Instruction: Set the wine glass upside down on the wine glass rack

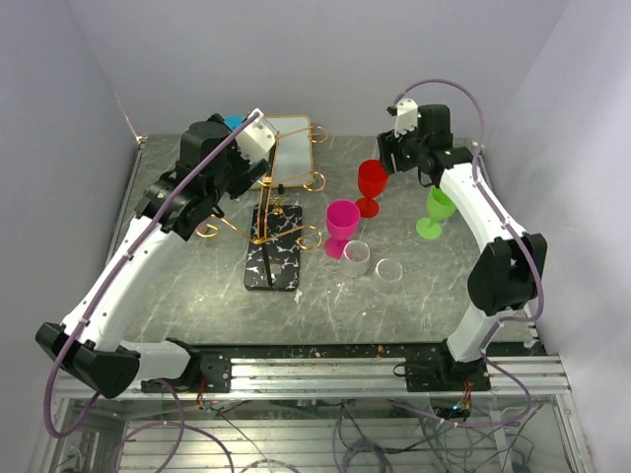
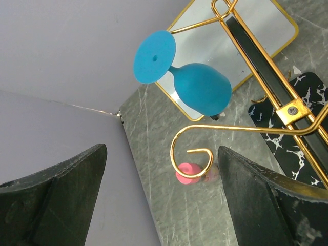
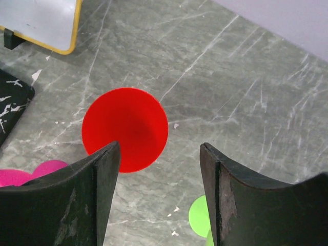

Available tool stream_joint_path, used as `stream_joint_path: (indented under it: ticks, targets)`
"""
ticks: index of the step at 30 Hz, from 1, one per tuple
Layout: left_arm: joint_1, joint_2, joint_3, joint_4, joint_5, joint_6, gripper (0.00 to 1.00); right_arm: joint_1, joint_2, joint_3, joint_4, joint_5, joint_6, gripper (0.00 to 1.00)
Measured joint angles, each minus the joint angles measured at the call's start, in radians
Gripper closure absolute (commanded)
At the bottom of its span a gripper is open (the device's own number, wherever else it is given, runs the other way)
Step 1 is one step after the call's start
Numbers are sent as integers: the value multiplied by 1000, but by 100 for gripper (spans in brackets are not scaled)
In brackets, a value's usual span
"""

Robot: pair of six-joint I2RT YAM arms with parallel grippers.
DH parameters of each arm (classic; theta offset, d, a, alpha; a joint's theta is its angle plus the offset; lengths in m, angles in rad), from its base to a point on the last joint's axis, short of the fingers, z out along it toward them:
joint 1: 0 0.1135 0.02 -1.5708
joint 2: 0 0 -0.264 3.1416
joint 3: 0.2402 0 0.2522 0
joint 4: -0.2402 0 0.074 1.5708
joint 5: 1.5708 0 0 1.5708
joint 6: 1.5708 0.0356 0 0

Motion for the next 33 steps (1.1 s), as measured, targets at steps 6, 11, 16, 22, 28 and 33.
stream_joint_path:
  ticks: [6, 11, 16, 22, 28, 33]
  targets:
    - [26, -47, -25, 1, 34, -19, 1, 11, 107, 87, -74, 46, 30, 49]
    - [38, -74, -34, 3, 56, -32, 1, 14, 161, 110, -113, 64, 39, 60]
    - [45, -84, -53, 6, 77, -35, 0, 16, 199, 130, -128, 65, 40, 73]
    - [51, -88, -72, 6, 119, -30, 1, 16, 231, 159, -144, 68, 37, 94]
    - [51, -97, -72, 6, 148, -31, 0, 16, 225, 173, -159, 93, 25, 100]
    - [56, -98, -71, 6, 169, -48, 1, 14, 173, 174, -175, 126, -7, 100]
